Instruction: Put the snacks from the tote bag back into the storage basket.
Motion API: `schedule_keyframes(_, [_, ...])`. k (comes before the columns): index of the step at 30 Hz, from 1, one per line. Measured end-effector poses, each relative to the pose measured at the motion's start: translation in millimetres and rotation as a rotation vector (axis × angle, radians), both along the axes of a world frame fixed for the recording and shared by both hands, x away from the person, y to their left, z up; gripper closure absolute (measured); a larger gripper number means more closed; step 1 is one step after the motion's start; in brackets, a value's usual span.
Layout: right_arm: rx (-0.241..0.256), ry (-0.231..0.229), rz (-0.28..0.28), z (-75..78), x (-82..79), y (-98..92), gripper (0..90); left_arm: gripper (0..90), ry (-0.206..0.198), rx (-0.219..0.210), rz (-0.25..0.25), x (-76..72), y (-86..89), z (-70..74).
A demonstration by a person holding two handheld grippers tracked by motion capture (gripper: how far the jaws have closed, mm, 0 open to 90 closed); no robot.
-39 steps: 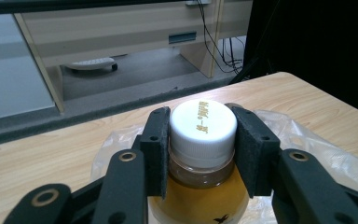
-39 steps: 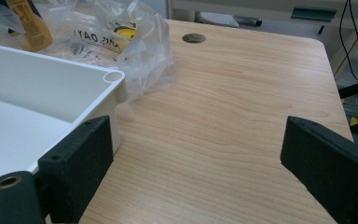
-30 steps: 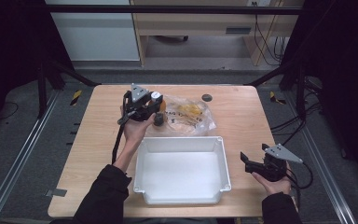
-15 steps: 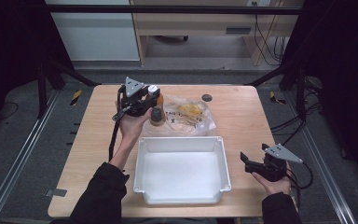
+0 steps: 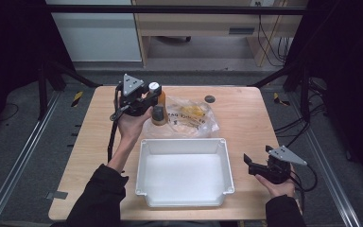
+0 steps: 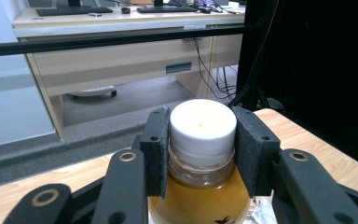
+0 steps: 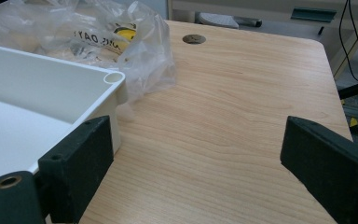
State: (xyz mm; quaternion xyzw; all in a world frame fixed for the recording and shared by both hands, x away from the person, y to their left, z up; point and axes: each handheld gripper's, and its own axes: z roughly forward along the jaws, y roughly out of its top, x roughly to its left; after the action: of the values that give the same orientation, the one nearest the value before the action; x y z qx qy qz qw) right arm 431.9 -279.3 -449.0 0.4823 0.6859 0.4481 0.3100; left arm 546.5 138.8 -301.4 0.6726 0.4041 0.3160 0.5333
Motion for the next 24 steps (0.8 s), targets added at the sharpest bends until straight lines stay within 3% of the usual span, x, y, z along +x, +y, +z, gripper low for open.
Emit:
schedule_keyframes(15, [-0.003,0.001,-0.002,0.0,-0.2,-0.2,9.6,59.1,-0.017,-0.006,-0.057,-24.8,-4.2,12.8])
schedule_keyframes(24, [-0.002,0.0,-0.003,0.3,-0.5,-0.4,9.6,59.1,-0.032,0.016,-0.083,-40.3,-9.7,12.2])
